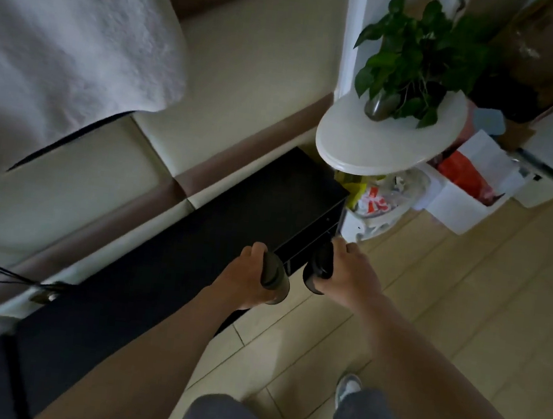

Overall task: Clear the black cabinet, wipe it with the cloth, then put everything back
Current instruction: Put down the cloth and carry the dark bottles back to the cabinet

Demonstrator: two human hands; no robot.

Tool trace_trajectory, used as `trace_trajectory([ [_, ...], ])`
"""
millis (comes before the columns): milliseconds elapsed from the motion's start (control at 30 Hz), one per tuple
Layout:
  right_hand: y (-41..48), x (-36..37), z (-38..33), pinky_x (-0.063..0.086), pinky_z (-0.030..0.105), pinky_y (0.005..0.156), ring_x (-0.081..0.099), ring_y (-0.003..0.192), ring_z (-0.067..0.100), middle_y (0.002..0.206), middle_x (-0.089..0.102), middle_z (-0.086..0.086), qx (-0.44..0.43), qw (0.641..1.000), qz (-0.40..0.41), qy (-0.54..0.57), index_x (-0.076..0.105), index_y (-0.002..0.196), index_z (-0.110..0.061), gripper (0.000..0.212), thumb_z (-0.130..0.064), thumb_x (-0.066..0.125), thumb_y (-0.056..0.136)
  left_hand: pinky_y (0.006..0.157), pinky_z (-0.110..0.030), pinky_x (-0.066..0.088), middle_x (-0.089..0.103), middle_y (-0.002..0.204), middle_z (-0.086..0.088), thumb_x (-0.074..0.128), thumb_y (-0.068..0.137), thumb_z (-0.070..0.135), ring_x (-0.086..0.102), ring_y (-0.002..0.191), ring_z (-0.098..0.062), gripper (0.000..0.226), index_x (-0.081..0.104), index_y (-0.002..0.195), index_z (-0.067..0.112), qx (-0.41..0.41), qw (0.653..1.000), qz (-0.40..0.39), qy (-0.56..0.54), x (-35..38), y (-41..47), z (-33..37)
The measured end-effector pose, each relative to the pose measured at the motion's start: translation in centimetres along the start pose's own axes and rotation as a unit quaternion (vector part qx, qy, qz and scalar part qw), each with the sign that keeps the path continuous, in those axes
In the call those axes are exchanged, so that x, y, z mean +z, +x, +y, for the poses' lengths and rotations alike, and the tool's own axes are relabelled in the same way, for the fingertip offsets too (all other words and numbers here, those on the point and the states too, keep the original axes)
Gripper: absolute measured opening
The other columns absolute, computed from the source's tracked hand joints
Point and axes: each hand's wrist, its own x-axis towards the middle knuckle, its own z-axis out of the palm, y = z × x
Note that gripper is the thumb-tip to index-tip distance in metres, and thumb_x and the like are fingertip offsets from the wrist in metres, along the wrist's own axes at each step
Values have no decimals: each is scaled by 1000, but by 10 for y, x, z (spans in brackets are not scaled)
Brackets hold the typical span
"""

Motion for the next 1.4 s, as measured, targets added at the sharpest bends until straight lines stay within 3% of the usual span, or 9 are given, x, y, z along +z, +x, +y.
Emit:
trace_trajectory([
  [300,162,154,92,52,44,89,51,117,35,130,44,11,-37,999,13,36,28,144,-20,92,-42,80,71,98,-41,50,40,126,1,77,72,53,48,113,-22,78,34,131,27,-15,998,63,-8,187,152,-71],
  [567,270,259,121,47,47,100,46,127,37,138,42,11,-71,994,56,68,30,146,-22,92,-39,84,73,107,-38,46,24,138,1,75,80,48,40,127,-26,90,22,152,34,-8,980,191,-55,280,248,-151],
  [800,287,289,108,45,45,101,44,129,36,139,42,10,-74,993,59,74,30,147,-19,93,-36,85,74,112,-40,42,27,153,-6,81,77,40,35,140,-25,107,15,157,14,-58,950,273,-140,296,254,-170],
  [1033,304,291,89,39,41,106,38,134,32,144,44,7,-79,985,77,137,33,149,-12,93,-38,83,76,115,-32,36,37,149,-10,84,76,31,40,139,-26,98,27,152,8,-101,905,341,-234,280,271,-177],
  [1167,316,297,86,41,39,102,42,128,32,133,49,7,-81,979,89,167,43,135,-12,78,-37,85,73,114,-27,30,42,149,-9,86,76,34,40,139,-23,97,32,152,10,-128,895,339,-259,273,282,-184],
  [1267,329,304,82,41,38,106,41,130,32,134,46,9,-90,975,91,184,42,137,-13,84,-39,87,71,112,-26,33,49,146,-8,84,78,39,45,137,-24,89,40,149,9,-145,895,334,-256,270,292,-190],
  [1333,338,307,77,42,38,109,43,132,31,137,47,9,-100,971,91,195,41,143,-15,90,-41,88,70,116,-30,34,47,151,-8,81,81,43,43,140,-24,90,38,152,8,-162,895,323,-262,266,298,-196],
  [1400,347,310,73,45,39,108,49,129,30,134,53,7,-101,969,90,207,49,138,-14,84,-43,89,70,119,-30,30,38,158,-8,78,84,46,37,144,-23,95,29,156,8,-180,891,312,-277,263,303,-201],
])
